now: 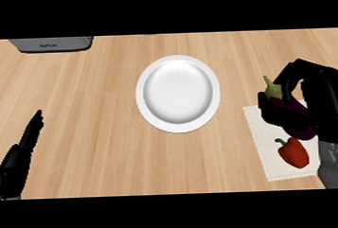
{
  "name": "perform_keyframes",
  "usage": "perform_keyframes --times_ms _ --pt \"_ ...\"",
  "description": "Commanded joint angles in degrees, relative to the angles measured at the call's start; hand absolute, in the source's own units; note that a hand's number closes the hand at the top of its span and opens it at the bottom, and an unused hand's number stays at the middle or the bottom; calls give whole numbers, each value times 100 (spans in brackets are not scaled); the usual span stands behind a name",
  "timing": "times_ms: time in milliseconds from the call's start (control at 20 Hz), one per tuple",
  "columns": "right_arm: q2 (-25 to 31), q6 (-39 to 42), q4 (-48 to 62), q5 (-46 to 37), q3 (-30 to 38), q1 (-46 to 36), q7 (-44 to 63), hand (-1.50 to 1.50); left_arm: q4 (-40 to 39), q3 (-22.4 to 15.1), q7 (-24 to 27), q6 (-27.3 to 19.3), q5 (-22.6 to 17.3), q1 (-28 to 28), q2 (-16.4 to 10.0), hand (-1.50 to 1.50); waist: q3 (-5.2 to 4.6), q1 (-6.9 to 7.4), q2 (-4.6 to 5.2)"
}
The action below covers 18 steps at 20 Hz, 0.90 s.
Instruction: Pick the eggplant from the placemat and place it in the plate
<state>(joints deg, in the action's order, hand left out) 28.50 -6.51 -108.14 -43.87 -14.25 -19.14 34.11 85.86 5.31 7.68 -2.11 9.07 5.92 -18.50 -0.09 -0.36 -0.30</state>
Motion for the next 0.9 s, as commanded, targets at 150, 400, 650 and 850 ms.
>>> perform_keyframes --times_ms 150,400,650,850 --pt "-1156 502 678 -416 -523 -1560 727 150 46 -73 -131 35 146 -140 91 0 5 129 36" --pt "-2041 106 2089 -641 -520 -2098 727 150 -172 -1 64 93 135 -239 127 0 5 148 53" --pt "-2405 288 3517 -334 -152 -2816 432 150 50 -76 -469 67 193 -523 208 0 8 161 62" --pt "-2750 207 4643 -305 185 -3530 262 150 -266 35 119 183 134 -348 191 0 5 163 64"
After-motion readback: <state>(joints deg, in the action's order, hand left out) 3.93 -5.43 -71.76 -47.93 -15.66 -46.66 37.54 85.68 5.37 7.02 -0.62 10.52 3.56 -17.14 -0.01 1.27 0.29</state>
